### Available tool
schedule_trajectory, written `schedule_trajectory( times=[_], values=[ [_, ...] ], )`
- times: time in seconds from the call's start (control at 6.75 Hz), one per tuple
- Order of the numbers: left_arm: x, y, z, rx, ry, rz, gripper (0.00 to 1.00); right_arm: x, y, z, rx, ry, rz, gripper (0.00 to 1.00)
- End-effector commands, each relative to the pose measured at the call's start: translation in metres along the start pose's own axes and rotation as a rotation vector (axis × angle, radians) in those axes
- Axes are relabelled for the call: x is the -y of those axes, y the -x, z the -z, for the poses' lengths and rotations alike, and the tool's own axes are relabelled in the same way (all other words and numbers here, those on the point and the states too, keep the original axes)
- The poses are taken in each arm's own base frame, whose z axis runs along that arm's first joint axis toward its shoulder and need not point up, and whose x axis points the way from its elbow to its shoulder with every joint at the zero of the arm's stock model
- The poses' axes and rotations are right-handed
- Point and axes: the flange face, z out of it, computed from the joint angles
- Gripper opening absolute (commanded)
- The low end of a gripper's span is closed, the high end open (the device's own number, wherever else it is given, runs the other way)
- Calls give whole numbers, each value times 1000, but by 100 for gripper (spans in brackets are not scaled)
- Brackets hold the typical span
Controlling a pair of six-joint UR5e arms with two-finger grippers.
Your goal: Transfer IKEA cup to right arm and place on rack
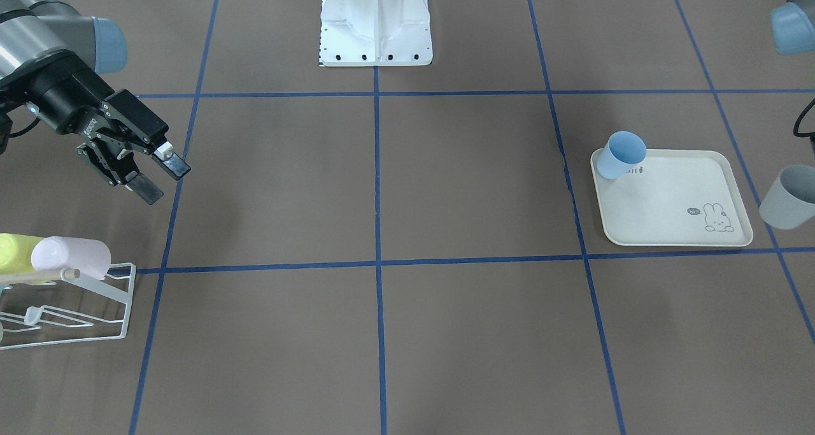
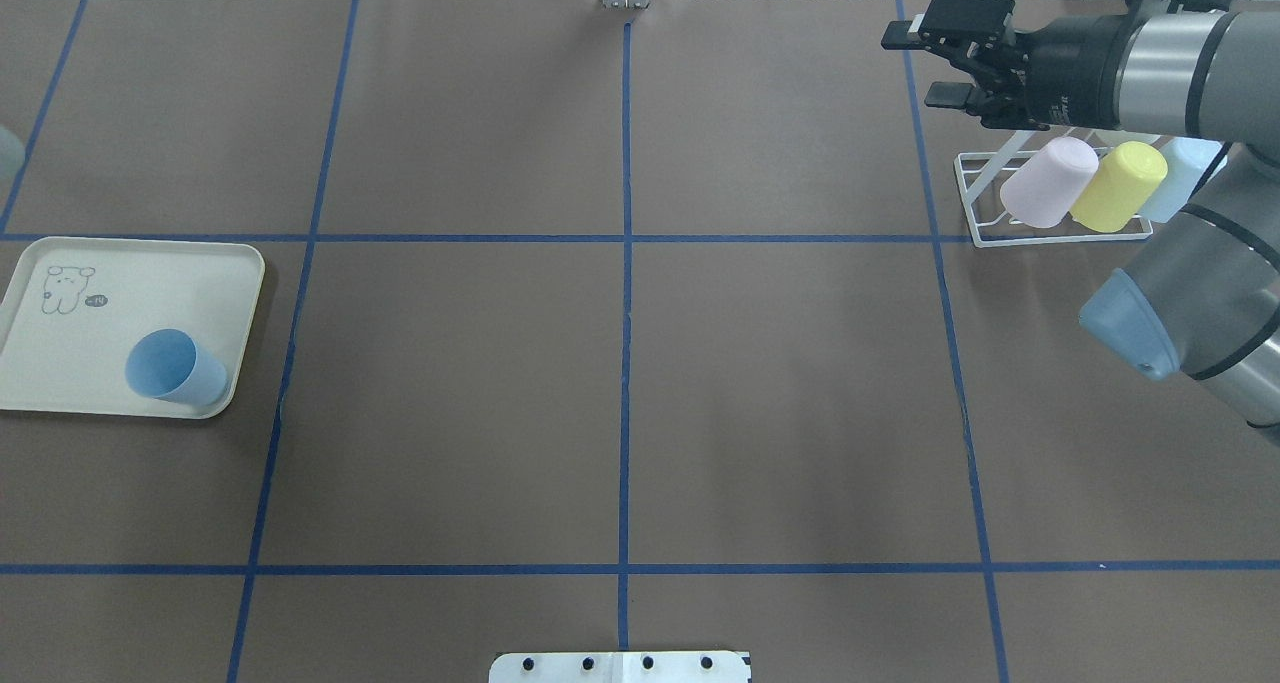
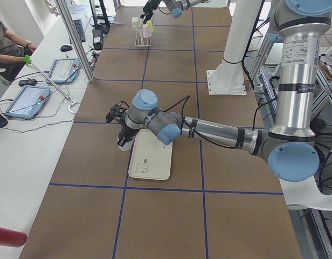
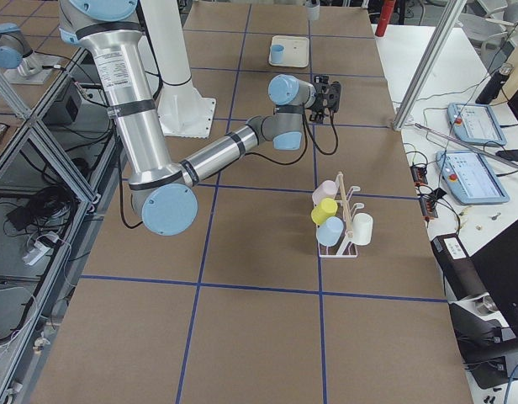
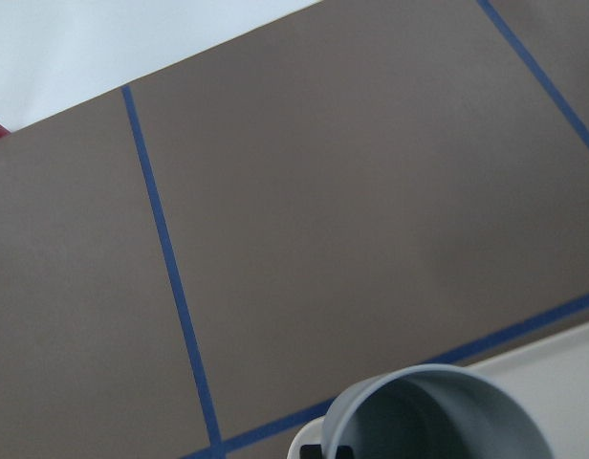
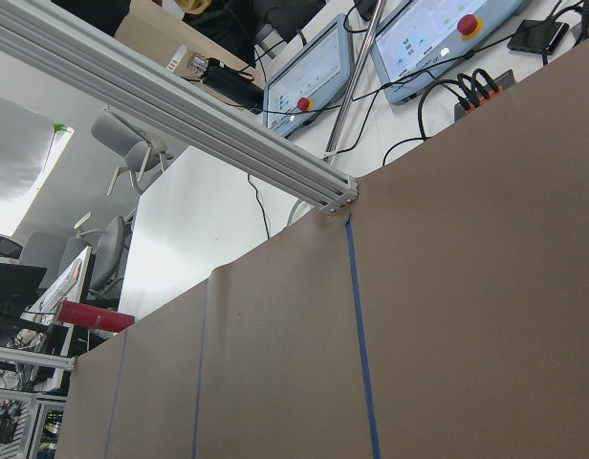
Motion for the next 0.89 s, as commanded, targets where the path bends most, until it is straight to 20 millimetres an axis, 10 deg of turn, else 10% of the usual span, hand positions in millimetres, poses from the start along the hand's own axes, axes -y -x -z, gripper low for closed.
schedule_trajectory(
  times=[0.0,0.74],
  values=[
    [63,-53,28,-70,-106,273,0,1,15,-5,23,2,-15,100],
    [121,-240,7,-273,-204,807,0,-19,39,-31,70,-52,-97,100]
  ],
)
